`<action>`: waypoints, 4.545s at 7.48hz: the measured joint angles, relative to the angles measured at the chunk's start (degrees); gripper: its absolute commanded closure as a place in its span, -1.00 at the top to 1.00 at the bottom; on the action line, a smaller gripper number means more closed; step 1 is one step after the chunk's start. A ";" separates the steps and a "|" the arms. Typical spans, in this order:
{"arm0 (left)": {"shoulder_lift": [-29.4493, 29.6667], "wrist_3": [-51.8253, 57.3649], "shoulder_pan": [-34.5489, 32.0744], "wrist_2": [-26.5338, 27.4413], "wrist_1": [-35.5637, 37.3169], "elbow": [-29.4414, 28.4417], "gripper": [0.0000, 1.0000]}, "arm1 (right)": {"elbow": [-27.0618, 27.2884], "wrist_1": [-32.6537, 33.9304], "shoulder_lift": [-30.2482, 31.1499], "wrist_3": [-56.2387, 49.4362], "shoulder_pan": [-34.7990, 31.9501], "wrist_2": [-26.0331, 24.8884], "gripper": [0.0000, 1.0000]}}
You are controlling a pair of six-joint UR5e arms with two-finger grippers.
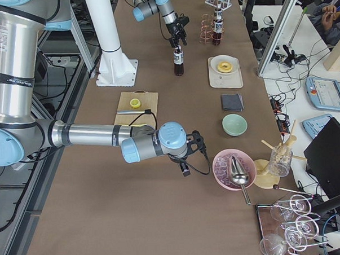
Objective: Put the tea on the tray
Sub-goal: 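Lower the tea bottle onto the table near the tray and release, then retract the left gripper to the rack while the right gripper reaches for the bottle, then grasp the tea bottle cap with the right gripper, then lift and carry the tea bottle with the right gripper onto the tray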
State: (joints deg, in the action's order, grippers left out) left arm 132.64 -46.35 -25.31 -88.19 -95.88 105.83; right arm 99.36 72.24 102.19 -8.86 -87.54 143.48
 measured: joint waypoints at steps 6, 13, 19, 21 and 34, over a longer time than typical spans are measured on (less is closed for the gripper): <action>-6.38 -1.45 -11.49 -10.63 2.57 6.39 0.83 | 5.80 -0.03 -7.02 17.72 6.40 -1.11 1.00; -27.49 23.83 -37.39 -34.61 -2.35 7.45 0.91 | 18.76 5.80 -28.05 69.59 41.19 -27.03 0.98; -32.76 26.60 -40.08 -36.40 -11.26 3.69 0.92 | 9.51 29.15 -58.03 83.58 58.99 -44.76 0.79; -33.62 26.23 -40.08 -36.44 -12.33 3.94 0.92 | 4.23 29.19 -61.94 84.11 59.80 -45.88 0.39; -34.68 23.48 -40.05 -36.45 -15.48 4.14 0.93 | 4.18 34.25 -62.81 84.12 59.99 -46.39 -1.00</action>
State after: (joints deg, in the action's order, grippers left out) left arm 97.96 -22.87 -65.36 -124.63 -111.36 109.97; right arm 103.53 106.49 39.37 75.26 -27.55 97.09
